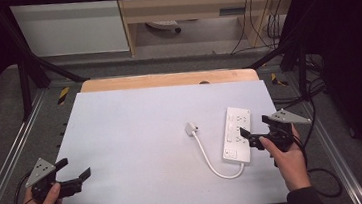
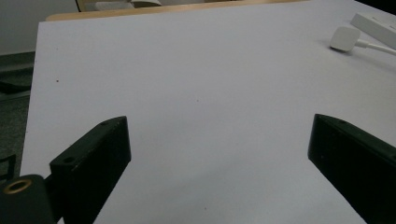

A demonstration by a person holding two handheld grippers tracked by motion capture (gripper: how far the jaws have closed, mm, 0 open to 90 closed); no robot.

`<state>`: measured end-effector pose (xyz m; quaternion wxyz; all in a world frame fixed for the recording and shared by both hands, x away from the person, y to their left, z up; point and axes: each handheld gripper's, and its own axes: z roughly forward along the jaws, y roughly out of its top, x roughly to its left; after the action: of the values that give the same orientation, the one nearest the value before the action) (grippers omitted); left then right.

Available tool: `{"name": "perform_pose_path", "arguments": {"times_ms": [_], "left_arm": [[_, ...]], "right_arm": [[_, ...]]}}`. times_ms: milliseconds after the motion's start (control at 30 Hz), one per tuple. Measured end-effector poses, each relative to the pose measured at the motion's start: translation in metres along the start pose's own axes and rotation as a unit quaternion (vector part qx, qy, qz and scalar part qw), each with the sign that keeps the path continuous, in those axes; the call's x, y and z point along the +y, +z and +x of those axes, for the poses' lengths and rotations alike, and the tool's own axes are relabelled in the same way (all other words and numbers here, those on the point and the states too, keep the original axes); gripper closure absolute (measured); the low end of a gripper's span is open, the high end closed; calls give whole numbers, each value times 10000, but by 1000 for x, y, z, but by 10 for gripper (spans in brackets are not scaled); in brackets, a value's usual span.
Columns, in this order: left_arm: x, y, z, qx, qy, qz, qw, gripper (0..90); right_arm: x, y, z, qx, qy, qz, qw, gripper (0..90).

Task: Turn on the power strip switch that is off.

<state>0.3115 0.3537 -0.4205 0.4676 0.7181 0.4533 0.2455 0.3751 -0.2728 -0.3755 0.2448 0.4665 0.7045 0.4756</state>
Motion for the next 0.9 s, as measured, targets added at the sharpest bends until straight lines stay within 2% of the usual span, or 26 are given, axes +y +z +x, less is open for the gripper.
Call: {"name": "perform_pose_path", "arguments": {"times_ms": [333,400,900], "left_arm": [[0,0,0,3,0,0,10000,60],[0,1,0,23,-8,10,10000,60],[0,1,0,14,17,8,10000,60]], "right_arm": [[4,8,2,28,-95,41,9999,38],[4,10,4,-112,-269,118,9995,40],[7,23,11,25,-310,197,9993,40]]}}
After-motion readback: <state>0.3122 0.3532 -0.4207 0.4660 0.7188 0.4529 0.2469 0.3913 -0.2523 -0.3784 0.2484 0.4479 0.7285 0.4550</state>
